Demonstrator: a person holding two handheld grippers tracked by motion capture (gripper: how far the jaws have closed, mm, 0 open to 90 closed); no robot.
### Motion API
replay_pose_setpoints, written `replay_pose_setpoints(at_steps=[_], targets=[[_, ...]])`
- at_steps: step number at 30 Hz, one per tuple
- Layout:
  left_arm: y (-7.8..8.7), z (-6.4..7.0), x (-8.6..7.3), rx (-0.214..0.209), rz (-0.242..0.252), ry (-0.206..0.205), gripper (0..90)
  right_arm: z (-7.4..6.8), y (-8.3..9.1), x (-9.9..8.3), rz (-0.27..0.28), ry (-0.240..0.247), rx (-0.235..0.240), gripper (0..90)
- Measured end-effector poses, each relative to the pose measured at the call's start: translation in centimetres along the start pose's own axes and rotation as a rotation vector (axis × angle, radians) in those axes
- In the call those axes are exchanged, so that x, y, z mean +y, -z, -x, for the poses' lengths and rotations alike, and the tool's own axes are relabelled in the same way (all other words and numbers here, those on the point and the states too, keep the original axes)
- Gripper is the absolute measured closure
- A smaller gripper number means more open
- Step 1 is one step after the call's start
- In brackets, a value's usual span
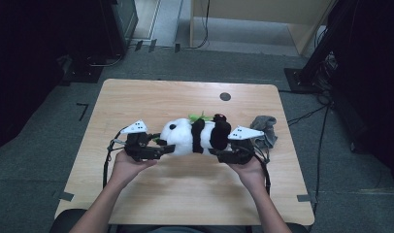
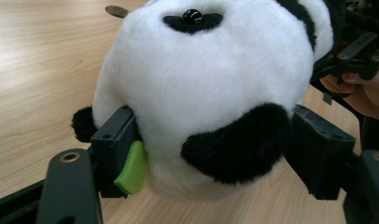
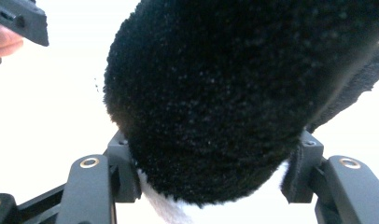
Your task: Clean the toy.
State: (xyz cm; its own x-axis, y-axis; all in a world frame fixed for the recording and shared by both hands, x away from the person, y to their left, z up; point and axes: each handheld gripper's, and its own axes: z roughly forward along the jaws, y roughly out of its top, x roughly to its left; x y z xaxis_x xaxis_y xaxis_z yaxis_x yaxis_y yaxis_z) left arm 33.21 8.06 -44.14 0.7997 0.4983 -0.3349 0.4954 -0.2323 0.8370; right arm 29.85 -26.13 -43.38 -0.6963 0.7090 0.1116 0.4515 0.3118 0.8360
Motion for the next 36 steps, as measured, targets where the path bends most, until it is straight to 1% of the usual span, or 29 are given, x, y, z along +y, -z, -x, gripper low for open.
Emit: replay_pose_setpoints(at_steps=[1, 2, 4, 5, 6, 7, 8, 10, 11, 12, 13, 15, 16, 17, 18, 19, 21, 22, 24, 26, 27, 28, 30, 31, 32, 33, 34, 36], targets=[[0.2, -0.1, -0.1, 0.002, 0.013, -0.030, 24.3, 0.2, 0.2, 0.1, 0.003, -0.019, 0.006, 39.9], [0.4, -0.1, -0.1, 0.012, 0.021, -0.052, 24.6, 0.4, 0.3, 0.2, 0.003, -0.029, 0.006, 40.8], [0.6, -0.1, -0.4, 0.012, 0.025, -0.101, 28.5, 0.8, 0.7, 0.1, 0.009, -0.055, 0.000, 41.1], [0.6, -0.1, -0.4, 0.012, 0.025, -0.101, 30.1, 0.8, 0.7, 0.1, 0.009, -0.055, 0.000, 41.1], [0.7, -0.1, -0.6, 0.027, 0.037, -0.144, 30.1, 1.1, 1.0, 0.1, 0.017, -0.075, 0.004, 41.1], [0.7, -0.1, -0.8, 0.030, 0.044, -0.155, 30.1, 1.7, 1.5, -0.1, 0.037, -0.116, 0.008, 41.3], [0.7, -0.3, -0.8, 0.018, 0.046, -0.140, 30.1, 1.8, 1.7, -0.1, 0.041, -0.122, 0.005, 41.5], [0.6, -0.4, -0.9, 0.019, 0.049, -0.138, 30.1, 2.0, 2.2, -0.1, 0.044, -0.139, -0.004, 41.5], [0.6, -0.4, -0.9, 0.016, 0.051, -0.138, 30.1, 2.0, 2.2, -0.1, 0.044, -0.139, -0.004, 41.5], [0.5, -0.5, -1.0, 0.014, 0.043, -0.145, 29.6, 2.2, 2.6, -0.2, 0.048, -0.158, 0.001, 41.5], [0.4, -0.5, -1.0, 0.013, 0.040, -0.142, 29.6, 2.2, 2.6, -0.2, 0.048, -0.158, 0.001, 41.5], [-0.1, -0.5, -1.2, 0.010, 0.020, -0.148, 29.1, 2.2, 2.9, -0.1, 0.052, -0.169, 0.024, 41.4], [-0.1, -0.5, -1.2, 0.010, 0.020, -0.148, 29.0, 2.1, 2.9, -0.1, 0.054, -0.174, 0.034, 41.4], [-0.2, -0.5, -1.3, 0.007, 0.020, -0.149, 29.0, 2.1, 2.9, -0.1, 0.054, -0.174, 0.034, 41.4], [-0.3, -0.5, -1.3, -0.006, 0.022, -0.148, 28.6, 1.9, 2.8, 0.0, 0.053, -0.174, 0.052, 41.4], [-0.4, -0.6, -1.4, -0.023, 0.023, -0.155, 27.7, 1.8, 2.8, 0.1, 0.049, -0.170, 0.059, 41.4], [-0.5, -0.7, -1.5, -0.031, 0.025, -0.157, 26.1, 1.7, 2.8, 0.1, 0.048, -0.172, 0.067, 41.5], [-0.5, -0.9, -1.5, -0.046, 0.038, -0.153, 21.3, 1.7, 2.7, 0.1, 0.041, -0.187, 0.097, 41.6], [-0.4, -1.0, -1.5, -0.065, 0.053, -0.153, 16.3, 1.8, 2.7, 0.0, 0.041, -0.201, 0.125, 41.9], [-0.5, -1.0, -1.5, -0.073, 0.056, -0.165, 11.3, 1.7, 2.6, 0.0, 0.040, -0.205, 0.148, 42.0], [-0.5, -1.0, -1.5, -0.073, 0.056, -0.165, 10.1, 1.7, 2.6, 0.0, 0.040, -0.205, 0.148, 42.0], [-0.5, -0.8, -1.6, -0.085, 0.054, -0.182, 9.9, 1.6, 2.6, 0.1, 0.039, -0.197, 0.158, 42.0], [-0.6, -0.7, -1.6, -0.086, 0.055, -0.188, 8.5, 1.5, 2.6, 0.1, 0.036, -0.193, 0.163, 41.9], [-0.9, -0.5, -1.6, -0.101, 0.051, -0.192, 4.4, 1.3, 2.3, 0.2, 0.027, -0.193, 0.184, 41.9], [-1.1, -0.3, -1.6, -0.107, 0.043, -0.196, 2.4, 1.2, 2.2, 0.2, 0.026, -0.187, 0.191, 41.9], [-1.3, -0.1, -1.7, -0.097, 0.027, -0.204, 1.7, 1.0, 2.0, 0.2, 0.018, -0.184, 0.198, 41.9], [-1.5, 0.0, -1.7, -0.082, 0.015, -0.213, 1.4, 0.8, 1.9, 0.2, 0.012, -0.170, 0.195, 41.7], [-1.6, 0.1, -1.8, -0.068, 0.004, -0.213, 2.1, 0.5, 1.7, 0.3, 0.000, -0.158, 0.185, 41.4]])
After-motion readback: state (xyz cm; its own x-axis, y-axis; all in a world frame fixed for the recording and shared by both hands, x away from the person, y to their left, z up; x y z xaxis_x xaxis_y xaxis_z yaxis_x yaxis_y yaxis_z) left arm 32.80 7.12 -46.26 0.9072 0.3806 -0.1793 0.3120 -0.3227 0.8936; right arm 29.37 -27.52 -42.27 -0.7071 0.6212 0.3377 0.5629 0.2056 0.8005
